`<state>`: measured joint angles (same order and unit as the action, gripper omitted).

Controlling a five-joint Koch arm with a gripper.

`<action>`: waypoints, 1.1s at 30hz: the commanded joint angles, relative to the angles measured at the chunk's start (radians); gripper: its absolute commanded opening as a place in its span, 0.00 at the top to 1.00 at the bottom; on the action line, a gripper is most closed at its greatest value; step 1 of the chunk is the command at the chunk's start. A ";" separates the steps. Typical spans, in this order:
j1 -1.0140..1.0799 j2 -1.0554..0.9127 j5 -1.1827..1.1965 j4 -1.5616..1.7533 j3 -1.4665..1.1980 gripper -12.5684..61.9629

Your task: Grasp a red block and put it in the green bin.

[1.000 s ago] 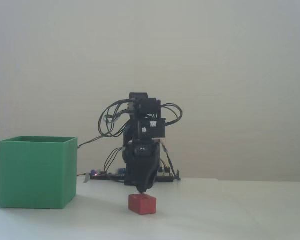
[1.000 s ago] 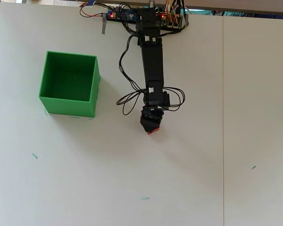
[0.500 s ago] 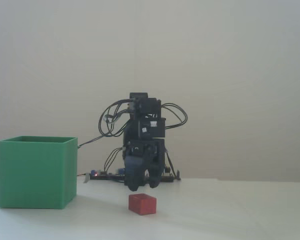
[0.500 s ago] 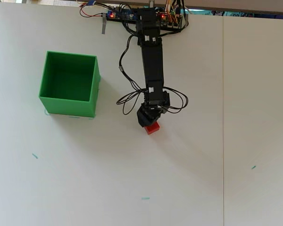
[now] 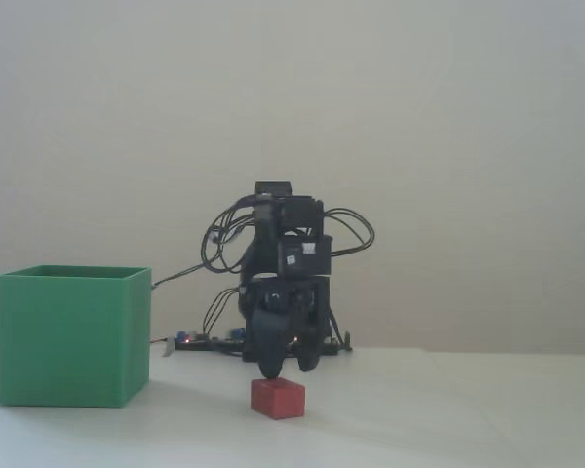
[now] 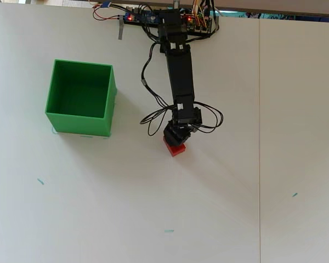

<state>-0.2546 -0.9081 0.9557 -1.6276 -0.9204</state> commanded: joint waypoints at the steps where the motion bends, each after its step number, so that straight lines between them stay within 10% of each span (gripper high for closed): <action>1: -0.009 0.005 0.009 -0.005 0.012 0.41; 33: 0.002 0.040 0.006 0.156 0.043 0.43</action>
<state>-0.2608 -0.8360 0.9649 -1.5355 -0.9097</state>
